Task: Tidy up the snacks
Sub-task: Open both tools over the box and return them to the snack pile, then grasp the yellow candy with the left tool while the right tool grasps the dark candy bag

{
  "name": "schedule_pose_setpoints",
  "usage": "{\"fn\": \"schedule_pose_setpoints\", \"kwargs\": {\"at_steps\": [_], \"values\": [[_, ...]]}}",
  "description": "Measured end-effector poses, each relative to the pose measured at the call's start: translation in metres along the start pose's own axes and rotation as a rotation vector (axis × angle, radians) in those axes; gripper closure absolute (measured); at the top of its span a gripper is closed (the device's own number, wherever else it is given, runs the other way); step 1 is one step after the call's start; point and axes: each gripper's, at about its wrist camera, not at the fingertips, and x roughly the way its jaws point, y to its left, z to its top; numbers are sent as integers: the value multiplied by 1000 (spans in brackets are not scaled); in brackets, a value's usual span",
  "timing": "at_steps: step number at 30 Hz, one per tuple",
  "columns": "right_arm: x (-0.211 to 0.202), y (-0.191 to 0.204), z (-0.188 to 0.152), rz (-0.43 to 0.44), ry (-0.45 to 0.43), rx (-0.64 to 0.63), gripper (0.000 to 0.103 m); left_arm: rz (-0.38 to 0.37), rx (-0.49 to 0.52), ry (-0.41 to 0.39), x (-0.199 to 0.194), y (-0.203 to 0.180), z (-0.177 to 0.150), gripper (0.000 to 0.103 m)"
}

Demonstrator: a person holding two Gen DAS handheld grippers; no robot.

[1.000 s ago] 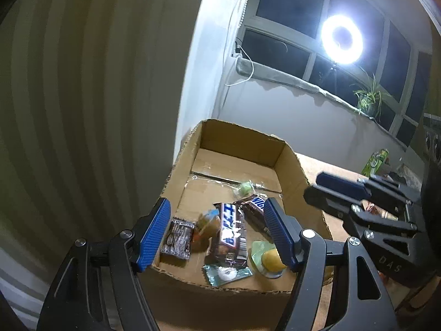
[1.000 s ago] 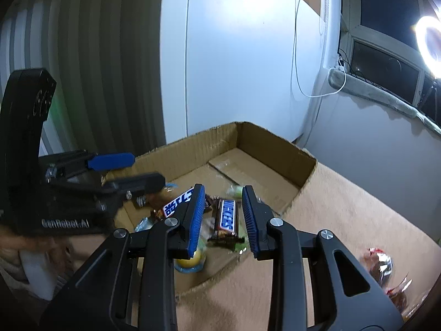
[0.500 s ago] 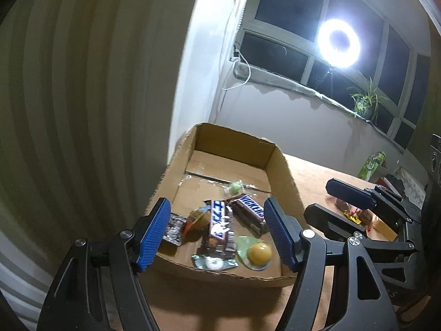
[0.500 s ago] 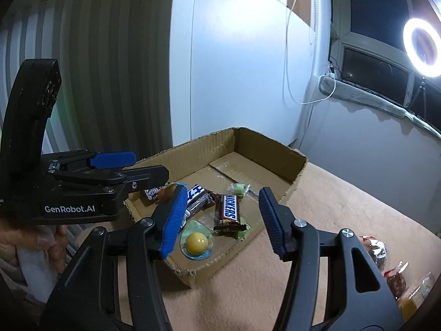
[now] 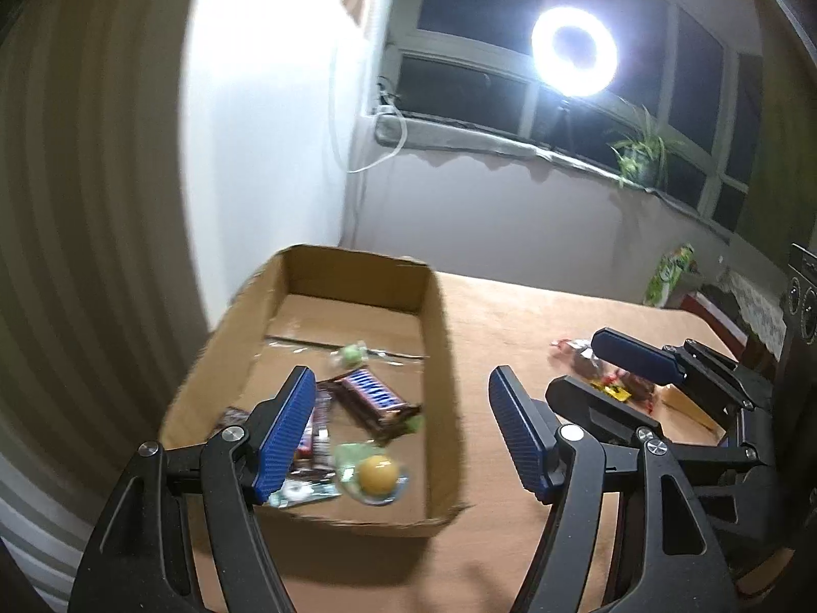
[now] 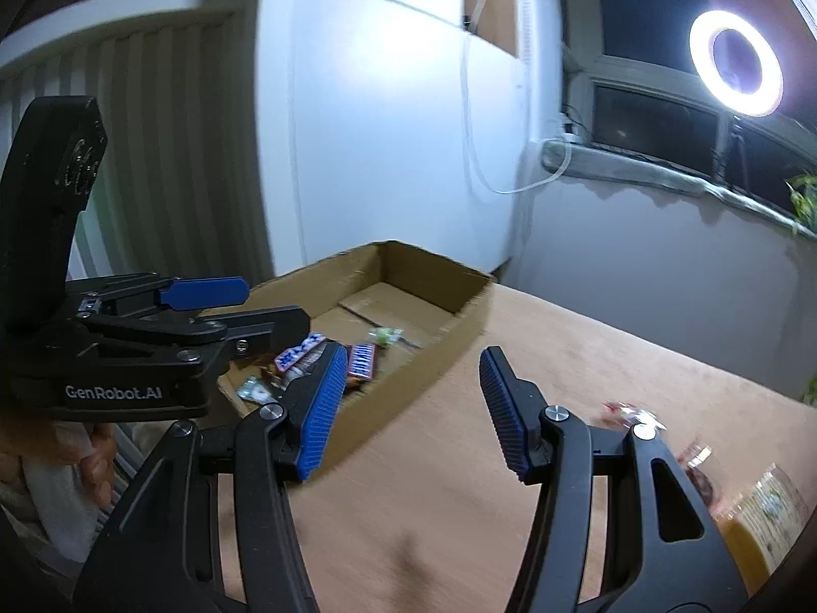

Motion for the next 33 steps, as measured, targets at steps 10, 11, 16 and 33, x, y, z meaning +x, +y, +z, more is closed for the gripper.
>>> {"fn": "schedule_pose_setpoints", "kwargs": {"at_steps": [10,11,16,33], "values": [[-38,-85,-36,-127,6,123,46,-63,109,25,19,-72,7,33],[-42,-96,-41,-144,9,141,46,-71,122,28,21,-79,7,33],[-55,-130,-57,-193,29,193,46,-105,175,47,29,-108,6,33],[-6,-189,-76,-139,262,278,36,-220,195,219,84,-148,-28,32]]}}
